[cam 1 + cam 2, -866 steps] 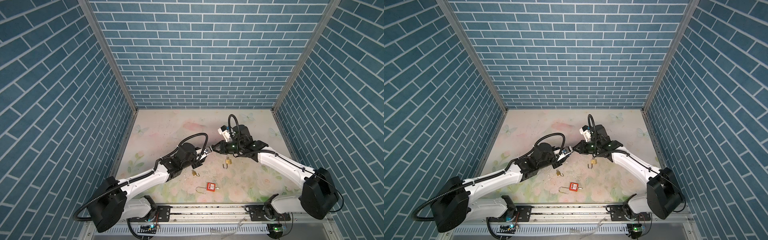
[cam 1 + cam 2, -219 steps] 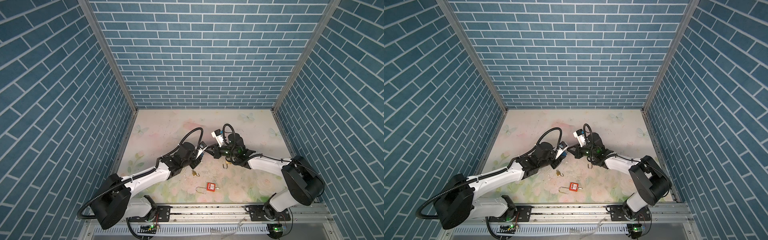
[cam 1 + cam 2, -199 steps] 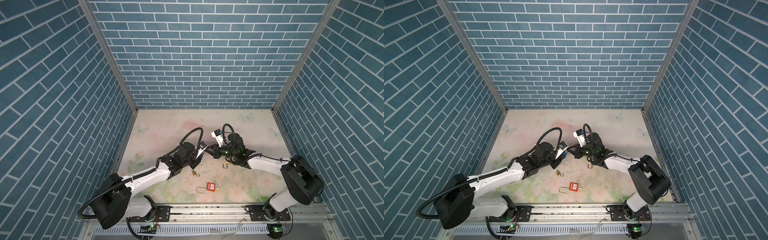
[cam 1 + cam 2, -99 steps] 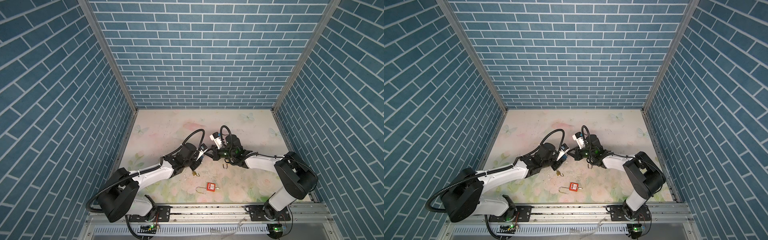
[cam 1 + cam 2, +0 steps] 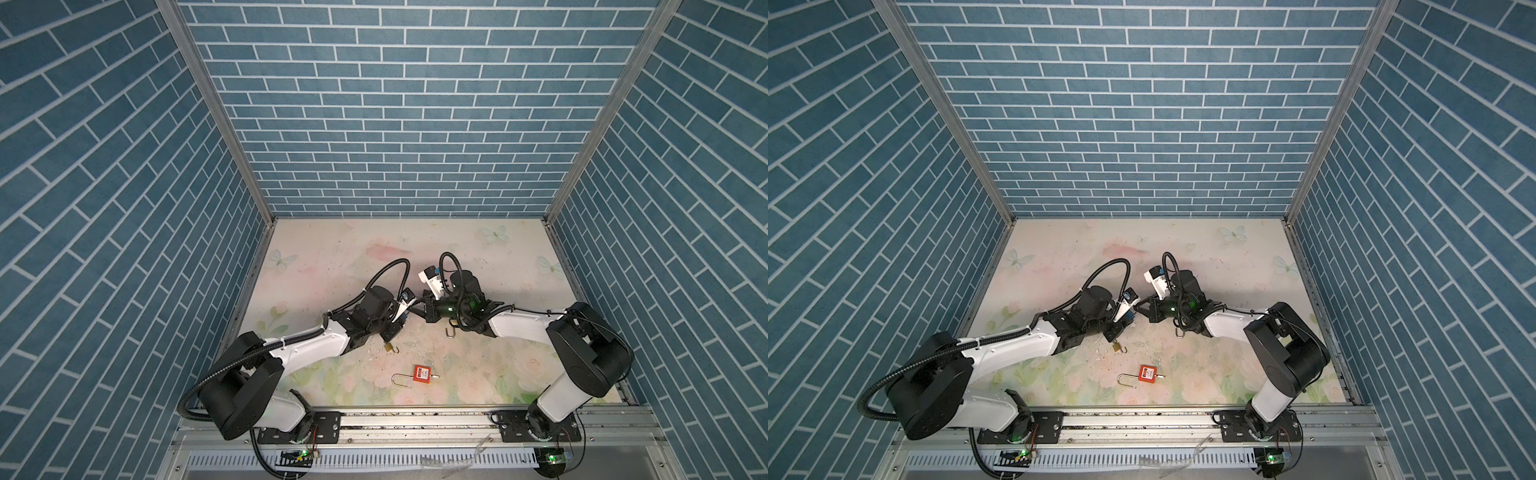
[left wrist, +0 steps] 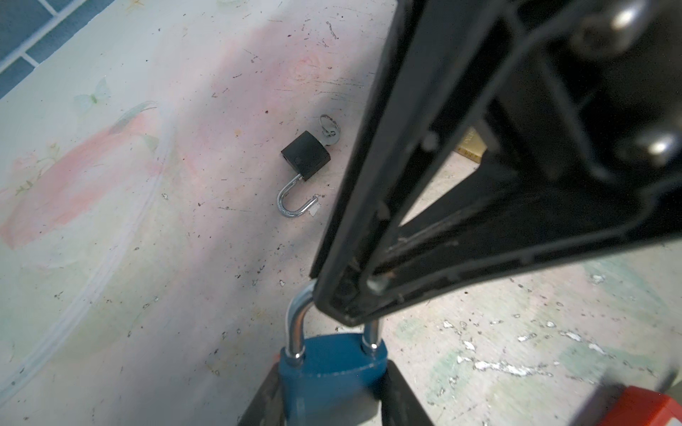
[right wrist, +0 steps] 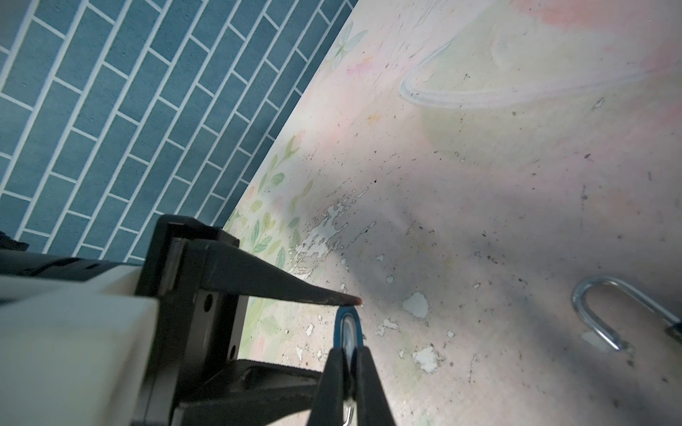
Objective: Lock with the key
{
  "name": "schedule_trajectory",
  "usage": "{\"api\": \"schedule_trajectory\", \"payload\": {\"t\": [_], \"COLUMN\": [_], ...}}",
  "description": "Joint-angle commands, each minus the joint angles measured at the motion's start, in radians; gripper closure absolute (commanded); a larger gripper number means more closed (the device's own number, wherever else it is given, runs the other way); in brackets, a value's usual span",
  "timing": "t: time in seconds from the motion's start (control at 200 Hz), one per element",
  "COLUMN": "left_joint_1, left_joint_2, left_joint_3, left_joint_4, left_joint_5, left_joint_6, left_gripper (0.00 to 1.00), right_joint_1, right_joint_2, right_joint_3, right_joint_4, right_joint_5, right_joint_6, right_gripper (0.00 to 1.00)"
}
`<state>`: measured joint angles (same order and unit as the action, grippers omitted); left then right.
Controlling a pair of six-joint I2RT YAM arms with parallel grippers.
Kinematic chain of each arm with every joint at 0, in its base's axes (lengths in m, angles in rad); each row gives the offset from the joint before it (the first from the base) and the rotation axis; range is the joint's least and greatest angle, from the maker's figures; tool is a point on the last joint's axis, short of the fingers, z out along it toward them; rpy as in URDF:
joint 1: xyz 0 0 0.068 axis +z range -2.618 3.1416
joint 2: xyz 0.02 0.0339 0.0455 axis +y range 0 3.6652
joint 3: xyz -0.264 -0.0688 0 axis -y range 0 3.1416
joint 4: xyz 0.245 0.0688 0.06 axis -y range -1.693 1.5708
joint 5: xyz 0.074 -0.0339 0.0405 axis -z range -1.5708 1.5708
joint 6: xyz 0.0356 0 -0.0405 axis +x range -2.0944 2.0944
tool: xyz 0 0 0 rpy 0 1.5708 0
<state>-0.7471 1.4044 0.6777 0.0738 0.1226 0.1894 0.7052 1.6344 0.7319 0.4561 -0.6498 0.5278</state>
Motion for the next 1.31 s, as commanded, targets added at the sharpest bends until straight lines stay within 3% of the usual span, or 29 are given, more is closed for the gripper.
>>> {"api": "schedule_trajectory", "payload": {"t": [0.0,0.17,0.615,1.025,1.3], "left_joint_1": [-0.012,-0.022,-0.051,-0.083,-0.083], "left_joint_2": [-0.079,-0.134,-0.197,-0.175,-0.157], "left_joint_3": [0.086,0.054,0.095,0.101,0.128], "left_joint_4": [0.989,0.723,0.204,0.107,0.122], "left_joint_5": [0.167,0.253,0.159,0.175,0.186], "left_joint_6": [0.027,0.152,0.403,0.523,0.483], "left_gripper": [1.00,1.00,1.00,1.00,1.00], "right_joint_1": [0.064,-0.002,-0.062,-0.063,-0.063], "right_joint_2": [0.011,-0.090,-0.218,-0.230,-0.211], "right_joint_3": [-0.078,-0.077,-0.022,-0.010,-0.029], "right_joint_4": [-0.234,-0.297,-0.479,-0.465,-0.411], "right_joint_5": [-0.139,-0.121,-0.143,-0.194,-0.210], "right_joint_6": [0.029,-0.003,-0.125,-0.157,-0.135], "right_gripper": [1.00,1.00,1.00,0.98,1.00]}}
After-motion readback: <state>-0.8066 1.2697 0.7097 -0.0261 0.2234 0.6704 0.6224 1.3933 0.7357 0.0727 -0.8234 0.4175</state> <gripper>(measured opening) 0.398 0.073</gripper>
